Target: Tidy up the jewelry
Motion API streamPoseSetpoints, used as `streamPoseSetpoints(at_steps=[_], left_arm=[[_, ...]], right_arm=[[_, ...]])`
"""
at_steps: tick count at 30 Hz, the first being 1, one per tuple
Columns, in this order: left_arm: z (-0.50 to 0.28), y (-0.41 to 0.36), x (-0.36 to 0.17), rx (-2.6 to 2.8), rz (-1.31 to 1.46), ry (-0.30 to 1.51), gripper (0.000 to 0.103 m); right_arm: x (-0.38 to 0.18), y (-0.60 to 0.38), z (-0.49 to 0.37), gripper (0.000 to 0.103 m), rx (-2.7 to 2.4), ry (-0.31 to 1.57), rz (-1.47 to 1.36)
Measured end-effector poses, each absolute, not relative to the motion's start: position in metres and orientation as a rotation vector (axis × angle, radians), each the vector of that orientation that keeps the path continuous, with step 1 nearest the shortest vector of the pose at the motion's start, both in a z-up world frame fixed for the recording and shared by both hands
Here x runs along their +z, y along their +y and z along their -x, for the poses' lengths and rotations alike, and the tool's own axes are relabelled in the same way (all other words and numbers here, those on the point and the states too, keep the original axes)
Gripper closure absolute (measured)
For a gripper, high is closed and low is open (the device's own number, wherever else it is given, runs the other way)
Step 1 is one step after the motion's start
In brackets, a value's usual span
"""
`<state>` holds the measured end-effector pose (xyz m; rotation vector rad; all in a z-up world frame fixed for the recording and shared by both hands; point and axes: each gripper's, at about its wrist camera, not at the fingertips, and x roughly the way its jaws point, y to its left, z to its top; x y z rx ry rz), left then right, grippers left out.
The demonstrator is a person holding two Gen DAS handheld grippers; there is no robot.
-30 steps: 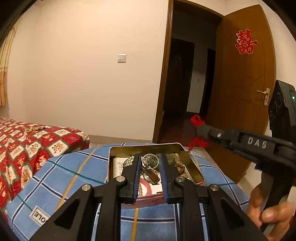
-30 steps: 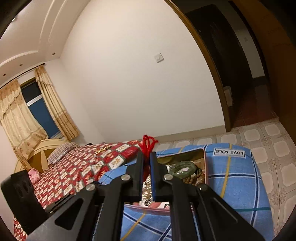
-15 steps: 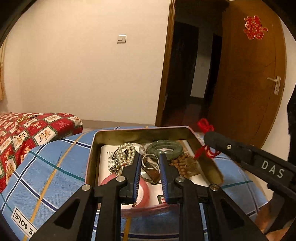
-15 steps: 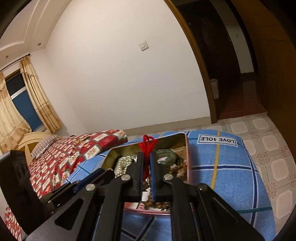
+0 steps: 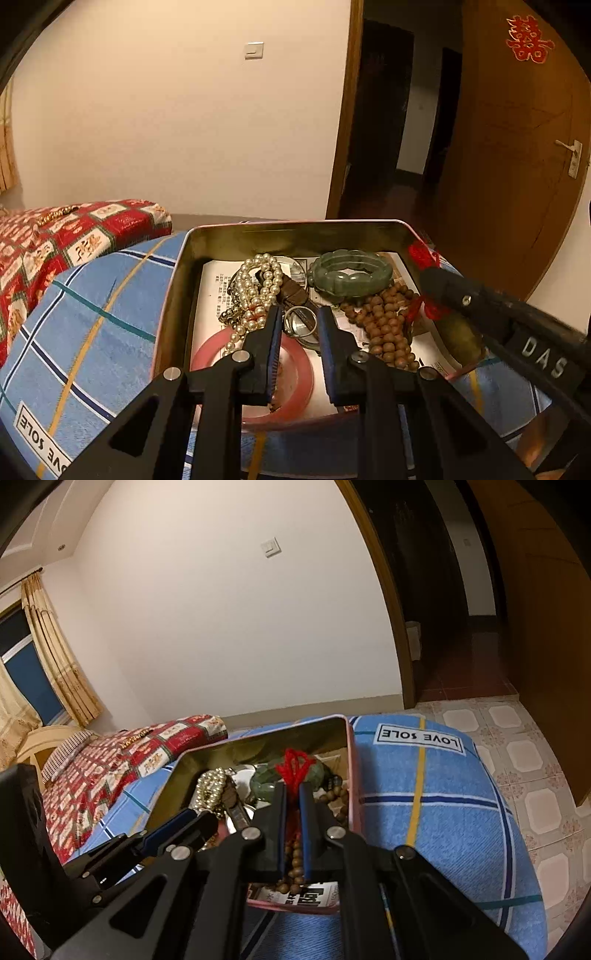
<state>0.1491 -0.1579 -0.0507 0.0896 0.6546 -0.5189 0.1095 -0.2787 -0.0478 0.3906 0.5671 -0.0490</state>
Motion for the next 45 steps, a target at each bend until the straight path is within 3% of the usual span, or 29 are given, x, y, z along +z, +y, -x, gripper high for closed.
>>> streamPoseSetpoints(at_steps=[11,14,15,16,19,21,23,25,26,31,45], left_arm=[[-0.165,-0.155,-0.06,-0.488,-0.076,0.734,0.087],[-0.166,-0.156,-0.061,-0.472,-0.088,0.735,0.087],[-0.165,-0.157,-0.061,-0.468,-0.091,0.734,0.087],[-0.164,-0.157,-0.06,-0.467,-0.094,0.732,0.086],[-0.163,-0.158,-0.06,-0.461,-0.096,0.735,0.083],[-0.161,-0.158,-0.06,-0.471,-0.091,0.735,0.075],[-0.156,-0.158,-0.056,-0.465,-0.095,0.721,0.05],[-0.151,-0.157,-0.052,-0.439,-0.101,0.689,0.032],[-0.147,-0.155,-0.048,-0.426,-0.1,0.667,0.029],[-0.136,-0.145,-0.037,-0.367,-0.104,0.64,0.028],[-0.08,-0.09,-0.024,-0.236,-0.095,0.626,0.028]], right_arm=[[-0.057,-0.28,-0.114,0.087,-0.058,0.597,-0.399],[-0.055,-0.281,-0.11,0.072,-0.045,0.577,-0.418],[-0.054,-0.28,-0.109,0.064,-0.034,0.567,-0.424],[-0.052,-0.279,-0.107,0.046,-0.028,0.554,-0.424],[-0.044,-0.271,-0.101,0.034,-0.055,0.511,-0.369],[-0.039,-0.27,-0.096,0.033,-0.081,0.474,-0.349],[-0.037,-0.275,-0.092,0.031,-0.101,0.445,-0.368],[-0.037,-0.281,-0.091,0.029,-0.136,0.437,-0.382],[-0.038,-0.284,-0.091,0.029,-0.16,0.436,-0.388],[-0.039,-0.292,-0.088,0.024,-0.229,0.423,-0.396],[-0.037,-0.258,-0.043,0.023,-0.312,0.451,-0.263]])
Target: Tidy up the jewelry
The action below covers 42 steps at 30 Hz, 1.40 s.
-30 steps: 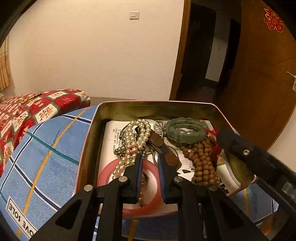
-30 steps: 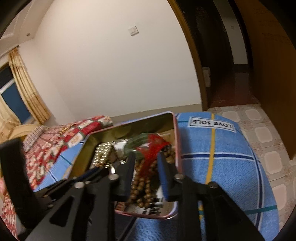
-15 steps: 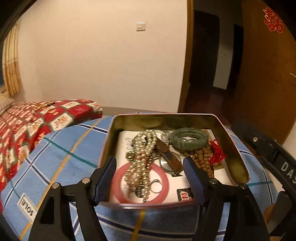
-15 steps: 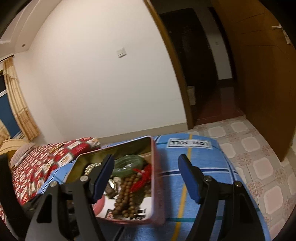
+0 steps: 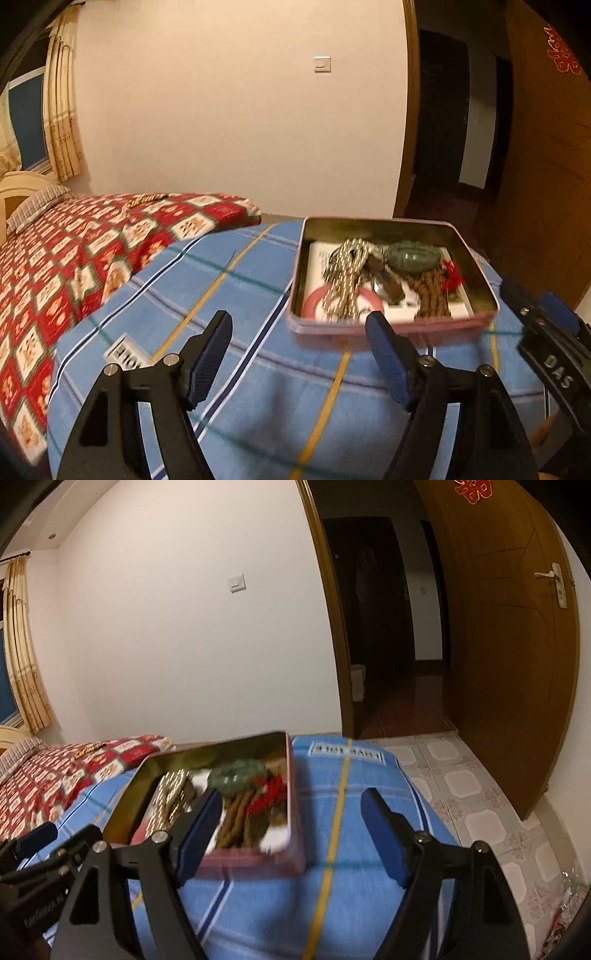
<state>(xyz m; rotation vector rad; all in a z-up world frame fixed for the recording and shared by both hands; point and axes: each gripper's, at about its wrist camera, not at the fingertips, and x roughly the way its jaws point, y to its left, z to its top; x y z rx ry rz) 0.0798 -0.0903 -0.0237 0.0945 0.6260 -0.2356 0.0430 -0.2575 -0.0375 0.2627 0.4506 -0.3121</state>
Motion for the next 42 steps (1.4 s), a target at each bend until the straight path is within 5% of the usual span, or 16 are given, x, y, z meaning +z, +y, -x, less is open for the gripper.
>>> streamPoseSetpoints(at_steps=[19,28,42], left_arm=[[0.011,-0.052,0.024,-0.213,-0.111,0.5,0.028],[0.03,-0.036,0.061,-0.192,-0.033,0.407,0.017],[0.03,-0.039,0.064,-0.182,-0.082,0.382,0.015]], right_arm=[[0.026,-0.207,0.069,0.0,-0.336,0.305,-0.147],[0.062,-0.19,0.09,0.0,-0.334,0.204,-0.131],[0.066,-0.196,0.093,0.0,-0.337,0.172,-0.174]])
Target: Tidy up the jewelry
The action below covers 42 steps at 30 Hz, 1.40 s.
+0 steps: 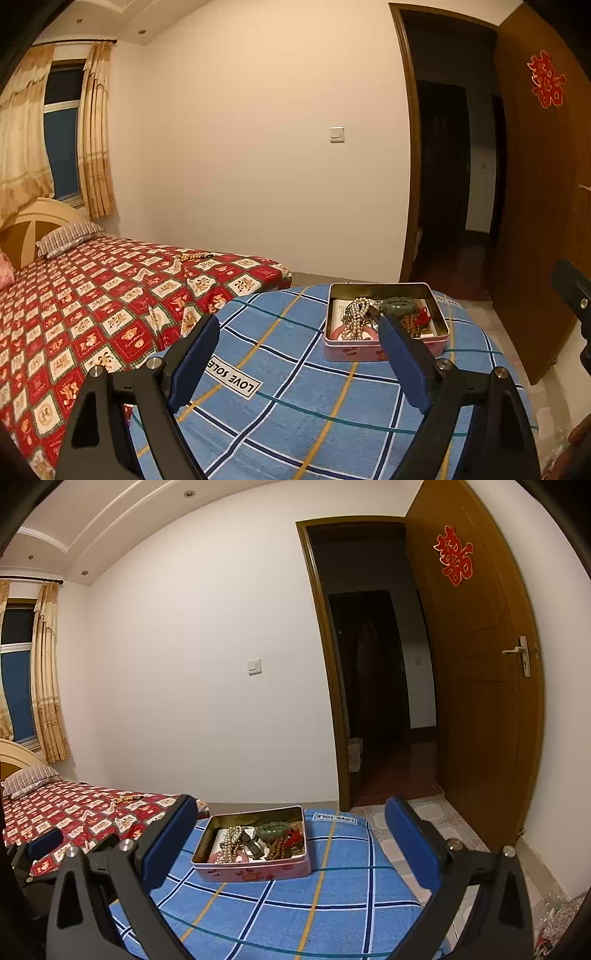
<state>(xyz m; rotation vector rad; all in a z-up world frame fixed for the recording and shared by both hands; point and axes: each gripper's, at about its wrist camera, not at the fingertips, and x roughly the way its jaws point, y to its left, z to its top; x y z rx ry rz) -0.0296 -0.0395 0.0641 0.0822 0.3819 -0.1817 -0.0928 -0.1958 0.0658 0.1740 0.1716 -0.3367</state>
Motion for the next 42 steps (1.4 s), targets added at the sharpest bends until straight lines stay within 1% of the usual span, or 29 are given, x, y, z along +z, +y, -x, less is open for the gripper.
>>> streamPoseSetpoints(at_steps=[42], left_arm=[[0.0298,-0.0418,0.0636,-0.176,-0.101,0.383,0.015]], right_arm=[[0.0678,-0.1965,0.0933,0.0,-0.336,0.179,-0.185]])
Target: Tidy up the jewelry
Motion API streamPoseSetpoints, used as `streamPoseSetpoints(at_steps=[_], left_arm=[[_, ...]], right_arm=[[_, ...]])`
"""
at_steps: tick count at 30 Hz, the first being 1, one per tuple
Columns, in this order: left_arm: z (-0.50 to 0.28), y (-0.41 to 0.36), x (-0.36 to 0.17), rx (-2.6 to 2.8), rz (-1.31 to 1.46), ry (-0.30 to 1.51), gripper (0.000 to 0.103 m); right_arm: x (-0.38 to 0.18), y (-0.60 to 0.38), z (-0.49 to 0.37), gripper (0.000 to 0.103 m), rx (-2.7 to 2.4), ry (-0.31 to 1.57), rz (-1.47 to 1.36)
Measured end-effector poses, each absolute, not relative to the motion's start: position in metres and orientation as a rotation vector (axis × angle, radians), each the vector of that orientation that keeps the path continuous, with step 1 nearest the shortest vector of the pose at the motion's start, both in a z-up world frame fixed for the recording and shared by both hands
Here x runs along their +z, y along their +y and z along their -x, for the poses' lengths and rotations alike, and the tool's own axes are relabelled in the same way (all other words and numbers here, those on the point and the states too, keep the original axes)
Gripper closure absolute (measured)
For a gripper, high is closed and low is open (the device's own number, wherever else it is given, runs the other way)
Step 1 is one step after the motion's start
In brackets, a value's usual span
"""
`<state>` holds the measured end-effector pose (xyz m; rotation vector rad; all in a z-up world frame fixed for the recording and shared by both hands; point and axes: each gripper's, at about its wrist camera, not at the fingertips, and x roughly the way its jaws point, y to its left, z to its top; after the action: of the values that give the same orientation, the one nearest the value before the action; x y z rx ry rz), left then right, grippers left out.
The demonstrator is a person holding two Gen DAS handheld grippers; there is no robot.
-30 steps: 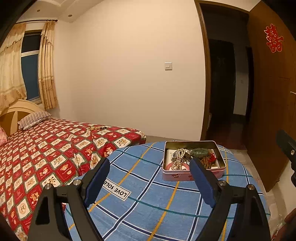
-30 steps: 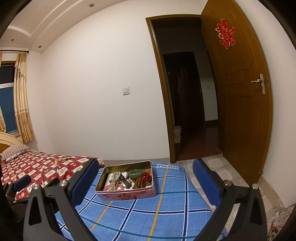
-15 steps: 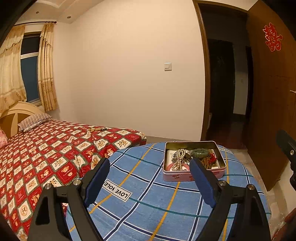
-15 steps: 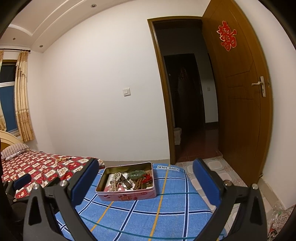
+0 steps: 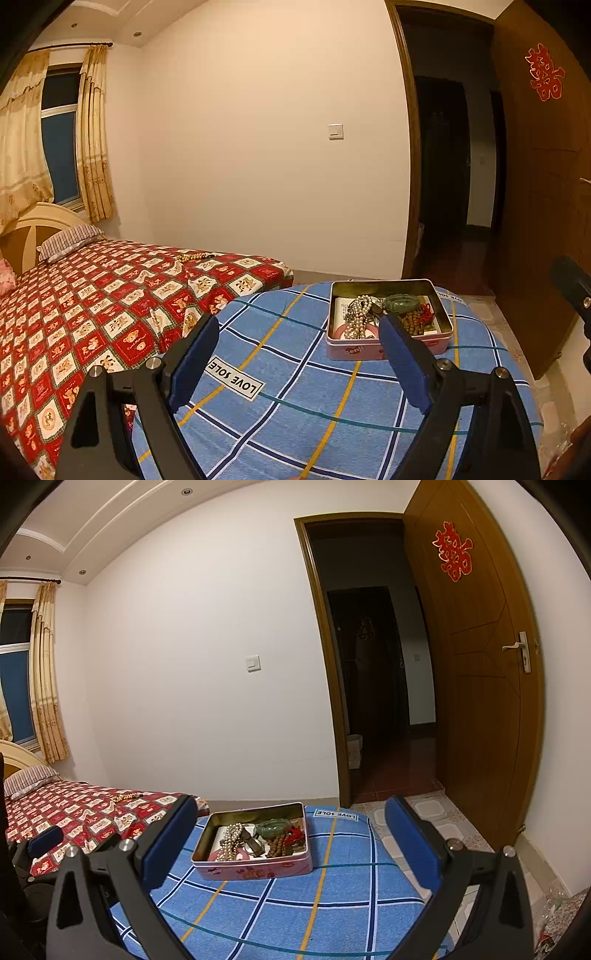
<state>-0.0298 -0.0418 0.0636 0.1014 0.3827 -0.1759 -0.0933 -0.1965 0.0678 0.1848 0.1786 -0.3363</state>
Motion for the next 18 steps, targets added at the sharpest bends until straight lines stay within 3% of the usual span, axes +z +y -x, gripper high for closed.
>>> streamPoseSetpoints(at_steps=[18], left_arm=[[0.0228,-0.0422,0.0627,-0.154,-0.102,0.401,0.015]], right_arm=[[0.0648,-0.1985,0.0932,0.0,-0.344,0.17,-0.181]])
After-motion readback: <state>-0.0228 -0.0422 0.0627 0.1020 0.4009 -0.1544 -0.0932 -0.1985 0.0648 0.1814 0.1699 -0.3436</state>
